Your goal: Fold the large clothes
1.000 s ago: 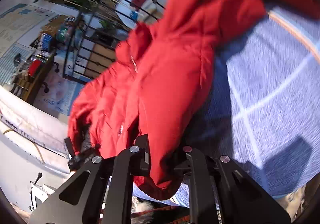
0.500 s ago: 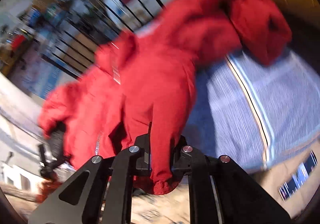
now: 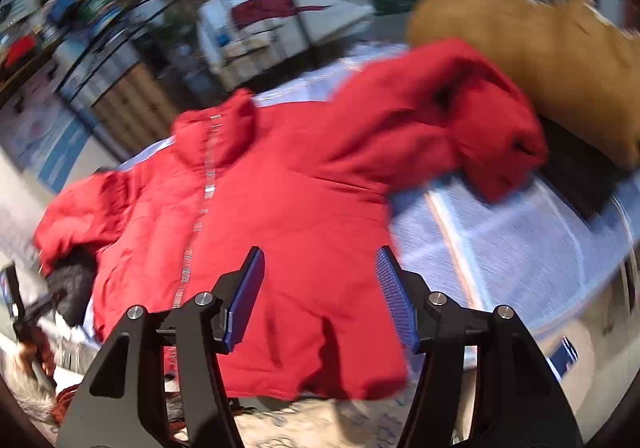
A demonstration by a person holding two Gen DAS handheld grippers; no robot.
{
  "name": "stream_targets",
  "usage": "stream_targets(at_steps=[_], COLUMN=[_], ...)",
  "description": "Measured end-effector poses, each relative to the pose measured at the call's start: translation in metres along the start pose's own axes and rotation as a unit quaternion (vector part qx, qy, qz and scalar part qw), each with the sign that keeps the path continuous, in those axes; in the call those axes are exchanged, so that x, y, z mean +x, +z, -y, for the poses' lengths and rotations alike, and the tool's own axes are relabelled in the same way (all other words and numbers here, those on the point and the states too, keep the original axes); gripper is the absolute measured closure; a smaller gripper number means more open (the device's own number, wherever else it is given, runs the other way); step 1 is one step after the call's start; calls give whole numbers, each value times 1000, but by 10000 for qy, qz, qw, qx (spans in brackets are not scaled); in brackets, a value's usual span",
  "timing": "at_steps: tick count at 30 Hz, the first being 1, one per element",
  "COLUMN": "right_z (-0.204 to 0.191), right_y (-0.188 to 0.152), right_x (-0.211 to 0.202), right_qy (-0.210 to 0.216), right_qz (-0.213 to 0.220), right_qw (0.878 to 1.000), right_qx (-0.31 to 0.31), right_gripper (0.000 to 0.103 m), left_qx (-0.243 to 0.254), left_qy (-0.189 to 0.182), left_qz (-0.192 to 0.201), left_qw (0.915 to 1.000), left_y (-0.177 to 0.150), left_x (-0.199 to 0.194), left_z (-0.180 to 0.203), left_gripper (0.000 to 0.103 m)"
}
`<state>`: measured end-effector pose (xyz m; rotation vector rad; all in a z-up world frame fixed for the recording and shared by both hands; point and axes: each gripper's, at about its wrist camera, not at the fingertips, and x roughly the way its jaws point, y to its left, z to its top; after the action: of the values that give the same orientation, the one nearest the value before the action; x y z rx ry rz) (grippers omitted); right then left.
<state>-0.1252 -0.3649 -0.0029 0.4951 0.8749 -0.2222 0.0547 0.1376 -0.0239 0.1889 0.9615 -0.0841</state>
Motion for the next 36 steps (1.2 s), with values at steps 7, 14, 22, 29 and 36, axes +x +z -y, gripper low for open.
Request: stream_targets(at_steps=[7, 14, 22, 29, 36], right_z=[-109, -113, -115, -103, -61], right_y=[-26, -73, -72, -65, -49], right_x=[90, 175, 196, 204, 142], right_qy=[-290, -879, -936, -682, 193], right_qz=[-819, -1712, -1870, -1931, -1132], right_qw=[9832, 9609, 9630, 9691, 9929], right_qx=[-1607, -1993, -1700, -1379, -306], right_gripper=[31, 19, 6, 5, 7], left_qx=[760, 687, 815, 763, 710], left_qy=[-505, -142, 8, -13, -126], left_qz=[-310, -1380, -1519, -1593, -1504], left_qw=[9953, 9879, 9850, 9843, 9860], left_y=[-4, -36, -34, -31, -40], left_x=[36, 118, 137, 147, 151], left_z=[111, 136, 143, 138, 125], left_gripper=[13, 5, 4, 4, 4])
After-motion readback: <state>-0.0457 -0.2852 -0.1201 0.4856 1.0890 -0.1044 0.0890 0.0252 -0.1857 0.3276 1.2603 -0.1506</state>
